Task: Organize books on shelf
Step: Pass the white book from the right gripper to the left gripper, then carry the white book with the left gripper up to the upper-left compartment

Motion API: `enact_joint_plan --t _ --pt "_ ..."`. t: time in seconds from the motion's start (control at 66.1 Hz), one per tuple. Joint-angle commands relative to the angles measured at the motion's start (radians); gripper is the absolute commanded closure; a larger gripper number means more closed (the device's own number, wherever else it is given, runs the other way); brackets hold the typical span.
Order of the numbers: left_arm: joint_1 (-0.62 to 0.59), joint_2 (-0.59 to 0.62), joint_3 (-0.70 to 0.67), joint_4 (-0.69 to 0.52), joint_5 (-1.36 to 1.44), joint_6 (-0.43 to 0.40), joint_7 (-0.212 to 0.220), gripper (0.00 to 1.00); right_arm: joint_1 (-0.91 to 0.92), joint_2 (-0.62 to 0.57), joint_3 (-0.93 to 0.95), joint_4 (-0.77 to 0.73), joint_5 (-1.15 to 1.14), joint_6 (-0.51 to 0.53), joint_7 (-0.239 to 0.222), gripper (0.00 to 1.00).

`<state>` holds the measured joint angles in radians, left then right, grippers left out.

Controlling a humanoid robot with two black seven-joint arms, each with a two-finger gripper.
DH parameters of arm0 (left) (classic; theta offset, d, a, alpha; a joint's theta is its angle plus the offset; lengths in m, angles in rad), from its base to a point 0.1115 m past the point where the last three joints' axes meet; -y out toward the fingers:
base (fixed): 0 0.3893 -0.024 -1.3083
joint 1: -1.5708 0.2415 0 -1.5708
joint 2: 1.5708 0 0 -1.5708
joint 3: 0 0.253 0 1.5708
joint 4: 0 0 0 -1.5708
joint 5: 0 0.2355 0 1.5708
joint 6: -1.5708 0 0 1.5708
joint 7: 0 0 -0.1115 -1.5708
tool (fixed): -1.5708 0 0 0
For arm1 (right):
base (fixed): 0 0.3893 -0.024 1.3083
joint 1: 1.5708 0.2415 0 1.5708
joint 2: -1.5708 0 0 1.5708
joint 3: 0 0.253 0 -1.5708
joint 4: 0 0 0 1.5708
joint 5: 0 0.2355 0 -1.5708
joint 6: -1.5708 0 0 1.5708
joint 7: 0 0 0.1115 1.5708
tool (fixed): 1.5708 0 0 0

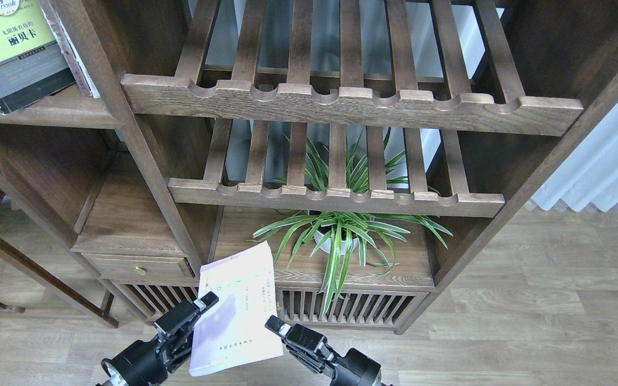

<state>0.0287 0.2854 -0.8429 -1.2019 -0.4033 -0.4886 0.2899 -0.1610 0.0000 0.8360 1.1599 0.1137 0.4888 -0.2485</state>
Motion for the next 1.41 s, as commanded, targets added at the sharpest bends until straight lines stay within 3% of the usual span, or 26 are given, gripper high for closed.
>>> enact_joint_plan --t 0.0,0.166,0.227,0.272,0.303,0.318,0.333,0.348,0.393,0.575,0.772,0.998,1.18,1.392 --pt "-0.001 0.000 -0.001 -0.001 -0.002 0.000 -0.005 0.82 0.000 0.000 0.000 0.000 0.000 0.000 0.000 0.93" --pt "-0.003 0.000 -0.001 -0.001 -0.005 0.000 -0.005 0.92 0.000 0.000 0.002 0.000 0.000 0.000 0.000 0.91" --pt "-0.004 0.001 -0.002 -0.001 -0.005 0.000 -0.005 0.92 0.000 0.000 0.002 -0.002 0.000 0.000 0.002 0.86" --pt "-0.006 0.006 -0.004 -0.001 -0.005 0.000 -0.005 0.93 0.000 0.000 0.000 0.000 0.001 0.000 0.003 0.76" --pt "-0.006 0.008 -0.007 -0.002 -0.005 0.000 -0.005 0.93 0.001 0.000 -0.002 0.000 -0.003 0.000 0.002 0.57" --pt "-0.006 0.009 -0.010 -0.002 -0.005 0.000 -0.003 0.93 0.001 0.000 -0.003 0.000 -0.009 0.000 0.002 0.43" --pt "-0.006 0.011 -0.012 -0.002 -0.005 0.000 -0.003 0.93 0.001 0.000 -0.003 0.000 -0.012 0.000 0.002 0.36" --pt "-0.006 0.012 -0.015 -0.002 -0.003 0.000 0.000 0.93 0.003 0.000 -0.003 0.000 -0.019 0.000 0.002 0.18" --pt "-0.004 0.018 -0.021 -0.001 0.004 0.000 0.006 0.93 0.003 0.000 -0.003 0.000 -0.034 0.000 0.005 0.05" --pt "-0.003 0.135 -0.081 -0.008 0.041 0.000 0.009 0.94 0.005 0.000 0.011 -0.002 -0.040 0.000 0.015 0.01" --pt "0.017 0.222 -0.286 -0.022 0.126 0.000 0.012 0.93 0.005 0.000 0.011 -0.006 -0.040 0.000 0.015 0.01" --pt "0.051 0.268 -0.489 -0.087 0.169 0.000 0.043 0.93 0.005 0.000 0.012 -0.009 -0.042 0.000 0.015 0.01" --pt "0.080 0.302 -0.634 -0.169 0.169 0.000 0.098 0.93 0.005 0.000 0.015 -0.011 -0.040 0.000 0.015 0.01" --pt "0.089 0.368 -0.798 -0.239 0.167 0.000 0.104 0.93 0.004 0.000 0.015 -0.019 -0.039 0.000 0.017 0.01"
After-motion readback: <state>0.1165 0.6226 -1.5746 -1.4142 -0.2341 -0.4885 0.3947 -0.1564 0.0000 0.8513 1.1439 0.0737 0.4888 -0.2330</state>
